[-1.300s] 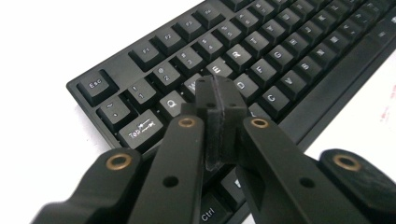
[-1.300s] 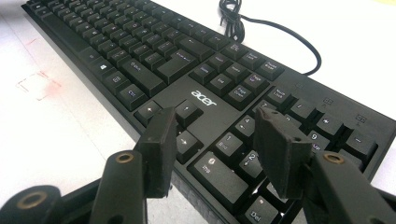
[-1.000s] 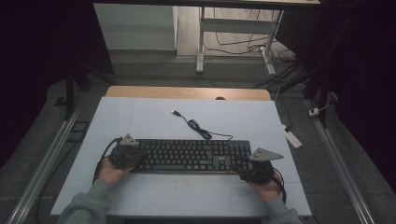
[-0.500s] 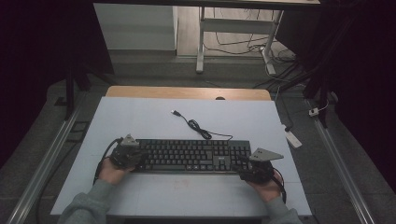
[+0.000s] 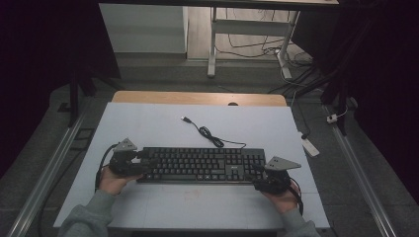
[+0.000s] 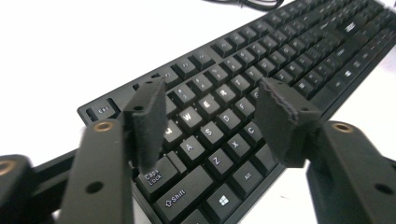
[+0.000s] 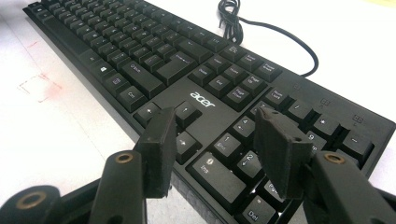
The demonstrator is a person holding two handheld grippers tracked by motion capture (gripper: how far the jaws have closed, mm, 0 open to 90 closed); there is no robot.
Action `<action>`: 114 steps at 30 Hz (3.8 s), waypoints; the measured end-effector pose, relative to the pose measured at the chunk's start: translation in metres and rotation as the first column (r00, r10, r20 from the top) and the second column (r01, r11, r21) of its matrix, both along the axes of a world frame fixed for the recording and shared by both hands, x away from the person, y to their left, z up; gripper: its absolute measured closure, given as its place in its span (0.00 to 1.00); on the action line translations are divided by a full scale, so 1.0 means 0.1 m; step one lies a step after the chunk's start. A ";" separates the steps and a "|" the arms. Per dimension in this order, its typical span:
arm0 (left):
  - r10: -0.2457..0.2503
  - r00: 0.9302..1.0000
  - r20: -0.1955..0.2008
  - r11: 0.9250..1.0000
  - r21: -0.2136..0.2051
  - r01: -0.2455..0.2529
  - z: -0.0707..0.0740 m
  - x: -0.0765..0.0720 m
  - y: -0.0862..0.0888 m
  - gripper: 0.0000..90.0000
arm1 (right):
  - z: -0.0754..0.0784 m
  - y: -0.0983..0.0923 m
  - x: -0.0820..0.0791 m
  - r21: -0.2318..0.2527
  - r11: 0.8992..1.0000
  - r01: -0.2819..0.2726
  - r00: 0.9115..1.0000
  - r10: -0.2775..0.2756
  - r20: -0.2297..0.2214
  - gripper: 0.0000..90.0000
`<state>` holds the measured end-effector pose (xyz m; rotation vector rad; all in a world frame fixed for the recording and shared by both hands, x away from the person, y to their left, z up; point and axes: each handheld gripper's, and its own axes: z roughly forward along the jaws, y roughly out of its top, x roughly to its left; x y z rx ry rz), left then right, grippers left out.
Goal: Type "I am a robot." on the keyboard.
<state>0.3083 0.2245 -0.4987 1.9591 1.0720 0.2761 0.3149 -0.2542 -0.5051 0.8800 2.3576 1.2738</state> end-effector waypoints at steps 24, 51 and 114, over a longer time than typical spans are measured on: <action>-0.068 0.998 0.010 0.997 -0.022 0.069 0.10 -0.06 -0.13 0.40 | 0.00 0.01 0.00 -0.006 1.000 0.000 1.000 0.000 0.002 0.55; -0.174 0.985 0.001 0.984 0.023 0.174 0.06 -0.11 -0.49 0.43 | -0.01 0.01 0.00 -0.021 1.000 0.002 1.000 -0.002 0.000 0.55; -0.224 0.974 0.018 0.972 0.080 0.222 -0.06 -0.10 -0.70 0.92 | -0.01 0.01 0.00 -0.020 1.000 0.002 1.000 -0.002 0.001 0.55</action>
